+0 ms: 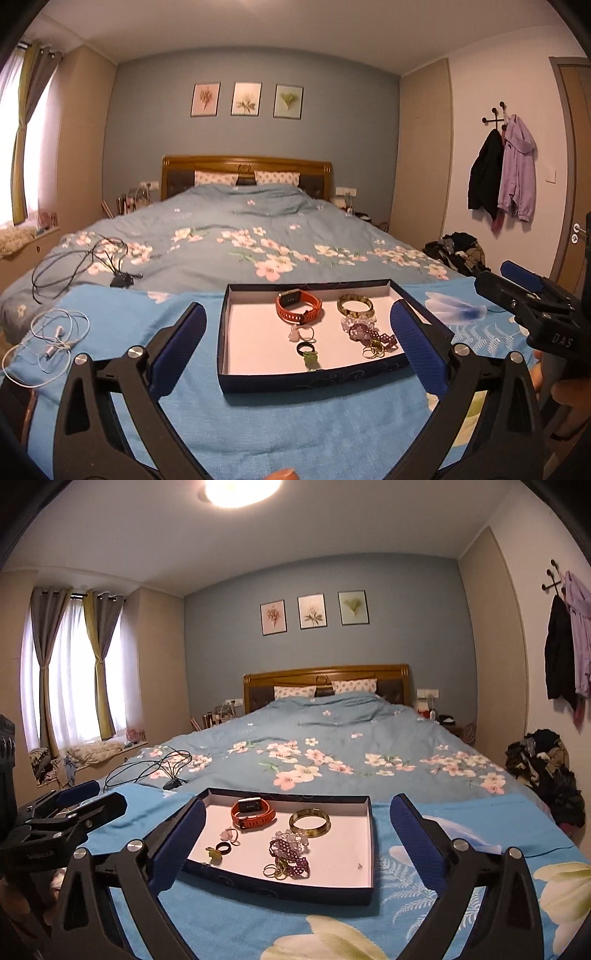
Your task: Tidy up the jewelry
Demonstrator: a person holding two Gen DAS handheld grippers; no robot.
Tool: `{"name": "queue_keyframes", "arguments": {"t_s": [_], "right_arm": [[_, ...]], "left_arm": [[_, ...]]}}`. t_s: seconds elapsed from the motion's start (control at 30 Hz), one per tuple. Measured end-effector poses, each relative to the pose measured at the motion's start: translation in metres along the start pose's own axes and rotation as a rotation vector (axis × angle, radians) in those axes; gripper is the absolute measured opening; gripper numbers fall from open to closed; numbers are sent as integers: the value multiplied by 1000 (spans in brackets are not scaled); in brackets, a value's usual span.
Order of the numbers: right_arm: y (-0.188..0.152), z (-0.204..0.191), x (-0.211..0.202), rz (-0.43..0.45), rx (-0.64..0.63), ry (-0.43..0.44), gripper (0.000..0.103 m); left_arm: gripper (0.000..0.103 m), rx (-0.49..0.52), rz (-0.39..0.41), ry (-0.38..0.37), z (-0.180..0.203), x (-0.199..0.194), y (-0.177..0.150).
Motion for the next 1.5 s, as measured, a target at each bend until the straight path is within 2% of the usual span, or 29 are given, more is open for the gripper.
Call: {"name": "queue_keyframes", "arguments": {"t_s": [0.4, 0.9, 1.5], "right_arm": [[-1, -11, -19, 24, -17, 9, 96], [0, -12, -27, 52, -9, 8, 96], [2, -9, -31, 65, -5, -2, 96]], "left_arm": [[98, 50, 88, 75, 7, -37, 11], [98, 73, 156, 113, 10, -57, 17], [98, 77, 168, 138, 11, -55, 17]]}}
Point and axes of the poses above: each gripper's, at about its wrist camera, not at the fingertips, and x roughly the way its jaws point, z to its right, y to its top, the point moved 4 cm from there along x, roughly the way its jaws point, and after that the axes turned 4 degrees about z, right-handed, at the moved point
